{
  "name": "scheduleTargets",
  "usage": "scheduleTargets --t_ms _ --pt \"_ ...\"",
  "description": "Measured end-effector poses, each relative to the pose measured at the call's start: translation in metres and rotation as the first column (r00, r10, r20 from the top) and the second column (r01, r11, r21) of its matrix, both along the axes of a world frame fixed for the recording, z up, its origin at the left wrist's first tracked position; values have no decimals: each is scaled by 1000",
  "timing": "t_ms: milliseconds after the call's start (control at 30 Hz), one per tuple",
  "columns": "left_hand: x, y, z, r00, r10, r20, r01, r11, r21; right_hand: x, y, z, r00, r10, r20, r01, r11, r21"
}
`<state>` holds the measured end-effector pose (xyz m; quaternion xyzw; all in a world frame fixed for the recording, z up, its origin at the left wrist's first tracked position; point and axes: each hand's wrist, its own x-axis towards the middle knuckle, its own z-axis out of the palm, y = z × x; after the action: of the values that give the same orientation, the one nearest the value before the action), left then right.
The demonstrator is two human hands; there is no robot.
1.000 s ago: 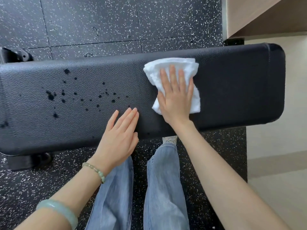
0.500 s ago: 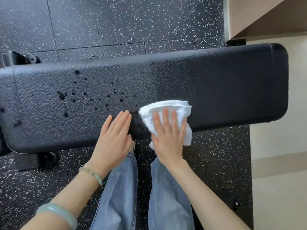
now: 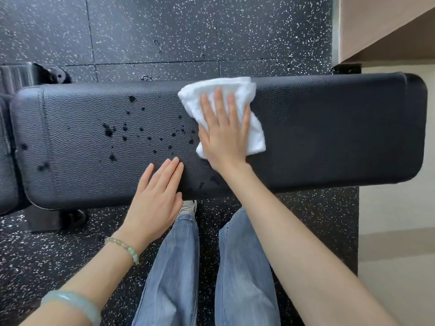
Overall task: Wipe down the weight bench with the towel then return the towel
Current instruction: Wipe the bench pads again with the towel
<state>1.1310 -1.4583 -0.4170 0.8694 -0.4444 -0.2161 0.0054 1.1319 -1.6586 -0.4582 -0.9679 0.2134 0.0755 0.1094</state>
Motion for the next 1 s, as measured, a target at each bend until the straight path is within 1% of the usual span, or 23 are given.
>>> scheduleTargets --t_ms 67,133,200,300,367,467,533,567,600,667,700,733,767,833,867,933,1000 --pt "1 3 -1 1000 -2 -1 2 1000 -10 -43 27 1 997 78 29 -79 996 45" --pt "1 7 -2 1000 2 -7 -3 1000 -21 -80 47 5 990 139 -3 -138 988 69" --pt "1 9 -2 1000 5 -9 -5 1000 -28 -88 48 6 985 171 -13 -169 982 78" --pt "2 12 -3 1000 7 -7 -8 1000 -27 -52 25 0 985 173 -21 -172 985 30" --pt "2 14 -2 1000 13 -1 -13 1000 -28 -7 5 1 995 94 -18 -94 995 -14" --pt "3 16 -1 999 38 -12 -38 999 -26 53 -1 4 992 -42 -123 38 999 -38" --pt "3 19 0 998 59 -16 -59 998 -27 68 14 6 990 -57 -130 53 998 -31" --pt "2 21 0 998 65 -19 -65 998 -25 66 22 8 993 -6 -120 4 1000 -14" --pt "1 22 0 997 70 -22 -71 997 -25 58 29 10 989 85 -120 -85 996 5" --pt "1 25 0 997 73 -22 -73 997 -24 33 29 13 952 283 -117 -281 959 32" --pt "2 26 0 997 70 -22 -71 997 -22 22 19 12 938 329 -107 -327 944 36" --pt "2 27 0 997 68 -24 -68 997 -20 12 6 12 942 320 -98 -317 947 42" --pt "2 28 0 997 68 -27 -68 998 -17 3 -9 10 961 266 -80 -264 964 36" --pt "3 28 1 996 84 -36 -84 996 -14 -11 -38 6 991 120 -51 -120 993 -6" --pt "3 28 1 994 99 -37 -99 995 -15 -14 -49 5 997 45 -62 -46 999 -20" --pt "4 29 0 991 124 -43 -125 992 -19 -9 -52 8 989 -101 -110 98 995 -35" --pt "4 32 -1 989 143 -46 -144 989 -22 8 -35 9 965 -233 -118 229 972 -47"
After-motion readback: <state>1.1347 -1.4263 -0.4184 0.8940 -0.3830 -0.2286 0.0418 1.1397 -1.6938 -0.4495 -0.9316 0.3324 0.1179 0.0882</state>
